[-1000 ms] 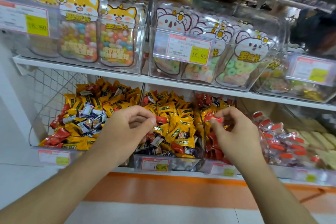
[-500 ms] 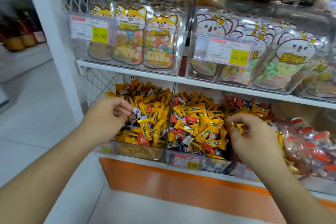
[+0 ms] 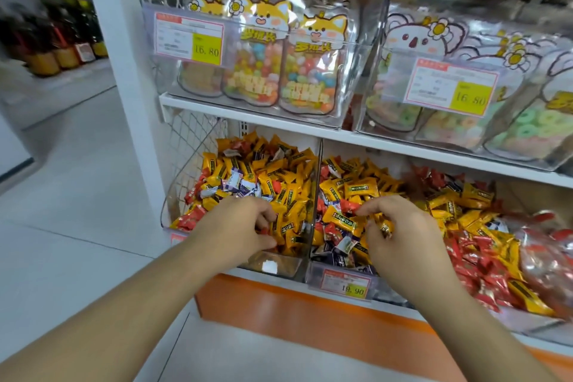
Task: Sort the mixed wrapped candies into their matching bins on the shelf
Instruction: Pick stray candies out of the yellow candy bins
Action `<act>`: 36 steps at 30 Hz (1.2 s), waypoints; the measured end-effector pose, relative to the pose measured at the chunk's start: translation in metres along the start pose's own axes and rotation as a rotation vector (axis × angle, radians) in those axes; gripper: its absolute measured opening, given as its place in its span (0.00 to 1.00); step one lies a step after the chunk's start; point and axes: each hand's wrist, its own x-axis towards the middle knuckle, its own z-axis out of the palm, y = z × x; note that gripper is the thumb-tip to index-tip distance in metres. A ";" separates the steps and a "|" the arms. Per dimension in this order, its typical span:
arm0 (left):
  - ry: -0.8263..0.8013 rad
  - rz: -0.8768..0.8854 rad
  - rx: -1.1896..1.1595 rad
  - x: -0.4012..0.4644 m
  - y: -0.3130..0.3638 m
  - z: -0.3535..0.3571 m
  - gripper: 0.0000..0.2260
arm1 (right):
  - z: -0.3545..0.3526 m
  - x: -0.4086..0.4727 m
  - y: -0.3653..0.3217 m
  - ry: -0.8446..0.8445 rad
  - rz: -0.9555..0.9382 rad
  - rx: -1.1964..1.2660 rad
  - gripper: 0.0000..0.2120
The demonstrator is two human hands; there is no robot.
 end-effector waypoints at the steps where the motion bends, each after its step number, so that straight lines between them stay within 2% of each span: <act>1: 0.006 -0.006 0.019 0.002 0.001 0.001 0.14 | 0.002 0.000 0.001 -0.004 -0.025 -0.016 0.12; 4: 0.052 -0.021 -0.014 0.004 0.003 -0.002 0.10 | 0.002 -0.001 0.001 -0.004 -0.054 -0.020 0.12; 8: 0.202 -0.030 -0.316 -0.003 0.019 -0.019 0.08 | -0.005 -0.005 -0.009 -0.072 -0.077 0.066 0.13; 11: 0.175 -0.008 -0.516 -0.015 0.053 -0.021 0.09 | -0.011 -0.013 -0.024 -0.232 -0.130 0.189 0.19; 13: 0.106 0.004 -0.597 -0.020 0.075 -0.013 0.10 | -0.016 -0.016 -0.029 -0.268 -0.146 0.228 0.18; 18: 0.009 0.046 -0.694 -0.019 0.110 0.007 0.14 | -0.036 -0.020 -0.011 -0.151 -0.123 0.200 0.07; 24: 0.028 0.091 -0.611 -0.015 0.120 0.021 0.06 | -0.083 -0.022 0.055 0.120 0.087 -0.025 0.06; 26: 0.023 0.092 -0.587 -0.014 0.120 0.024 0.04 | -0.094 -0.023 0.078 0.150 0.172 -0.044 0.06; 32: -0.027 0.086 -0.529 -0.012 0.121 0.035 0.05 | -0.114 -0.032 0.116 -0.076 0.332 0.027 0.21; 36: -0.040 0.107 -0.512 -0.011 0.123 0.041 0.05 | -0.092 -0.042 0.134 -0.306 0.266 -0.012 0.28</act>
